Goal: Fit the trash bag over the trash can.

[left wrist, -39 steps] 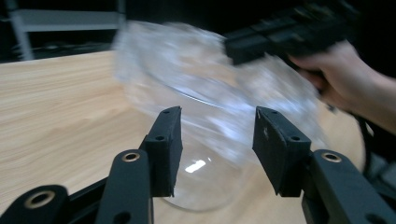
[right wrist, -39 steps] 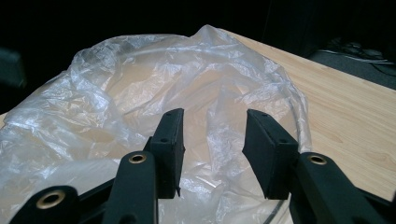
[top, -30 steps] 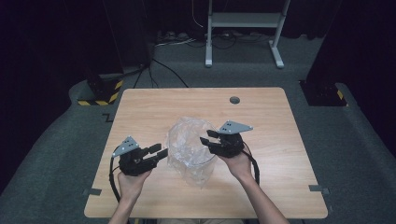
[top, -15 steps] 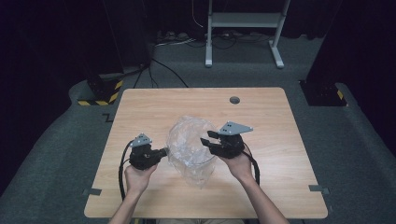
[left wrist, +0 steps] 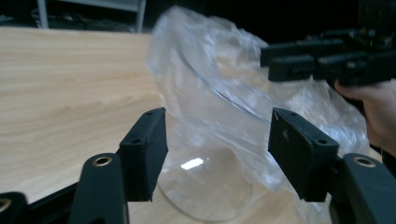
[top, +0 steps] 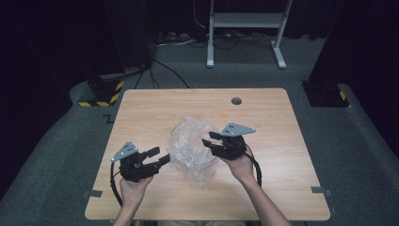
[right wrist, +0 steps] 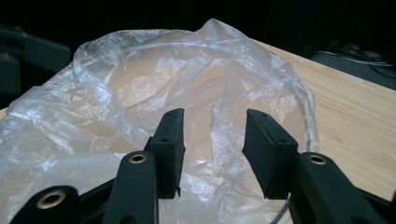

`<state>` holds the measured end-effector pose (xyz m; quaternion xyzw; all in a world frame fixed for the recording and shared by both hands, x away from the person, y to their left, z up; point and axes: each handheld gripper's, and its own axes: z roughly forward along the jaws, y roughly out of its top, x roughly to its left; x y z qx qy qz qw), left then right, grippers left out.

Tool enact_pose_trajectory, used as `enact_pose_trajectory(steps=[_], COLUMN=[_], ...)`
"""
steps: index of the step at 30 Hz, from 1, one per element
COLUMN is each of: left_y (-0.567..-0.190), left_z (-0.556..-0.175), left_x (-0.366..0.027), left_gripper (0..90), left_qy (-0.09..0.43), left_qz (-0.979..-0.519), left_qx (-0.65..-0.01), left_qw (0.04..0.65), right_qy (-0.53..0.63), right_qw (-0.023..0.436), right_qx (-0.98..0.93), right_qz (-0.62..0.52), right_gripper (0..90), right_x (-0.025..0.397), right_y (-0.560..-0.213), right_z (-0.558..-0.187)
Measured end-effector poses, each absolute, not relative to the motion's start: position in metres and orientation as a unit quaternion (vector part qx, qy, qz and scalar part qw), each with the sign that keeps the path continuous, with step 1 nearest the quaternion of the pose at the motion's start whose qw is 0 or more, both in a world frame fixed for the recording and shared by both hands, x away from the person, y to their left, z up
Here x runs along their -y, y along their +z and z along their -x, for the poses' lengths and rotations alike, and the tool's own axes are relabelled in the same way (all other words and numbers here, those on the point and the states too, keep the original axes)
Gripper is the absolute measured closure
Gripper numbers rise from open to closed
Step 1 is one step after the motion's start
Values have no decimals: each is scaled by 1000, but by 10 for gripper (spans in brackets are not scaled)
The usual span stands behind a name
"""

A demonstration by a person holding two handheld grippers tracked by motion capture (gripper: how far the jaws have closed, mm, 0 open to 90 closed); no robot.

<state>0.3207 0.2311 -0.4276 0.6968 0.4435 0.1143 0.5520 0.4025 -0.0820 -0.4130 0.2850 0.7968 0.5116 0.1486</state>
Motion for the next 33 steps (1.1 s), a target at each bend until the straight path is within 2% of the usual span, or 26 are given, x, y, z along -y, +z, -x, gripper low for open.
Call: enact_pose_trajectory(steps=[2, 7, 8, 9, 11, 19, 21, 22, 23, 24, 25, 28, 33], left_y=[-432, -440, -441, -442, -444, -458, -455, -453, -450, -446, -442, -429, -422], left_z=[-323, -330, -332, -334, -338, -351, -349, -348, -347, -345, -344, -346, -366], left_x=[-226, -222, -222, -222, -224, -238, -244, -246, -249, -250, -251, -253, -245], left_gripper=[476, 759, 841, 841, 898, 889, 821, 755, 626, 582, 582, 500, 512], left_qy=[109, 86, 79, 73, 71, 71, 82, 87, 94, 100, 107, 121, 113], left_qz=[-706, -712, -711, -710, -713, -708, -698, -693, -691, -686, -678, -669, -671], left_qx=[-439, -435, -434, -435, -436, -481, -488, -488, -486, -485, -483, -478, -479], left_qw=[545, 545, 547, 549, 544, 512, 518, 523, 526, 533, 543, 557, 555], right_qy=[513, 515, 512, 512, 509, 500, 500, 500, 499, 499, 499, 499, 499], right_qw=[148, 153, 155, 155, 157, 165, 166, 166, 167, 169, 169, 170, 171], right_qx=[-796, -794, -795, -795, -797, -802, -803, -803, -803, -803, -803, -802, -802], right_qz=[-286, -286, -286, -286, -284, -281, -280, -280, -280, -279, -279, -281, -281], right_gripper=[578, 574, 573, 573, 573, 571, 570, 570, 568, 568, 568, 566, 566], right_x=[82, 83, 83, 83, 83, 82, 82, 82, 81, 81, 81, 81, 81], right_y=[-413, -414, -414, -414, -413, -413, -413, -413, -413, -413, -413, -413, -413], right_z=[-403, -404, -404, -404, -403, -401, -401, -401, -401, -401, -401, -401, -401])
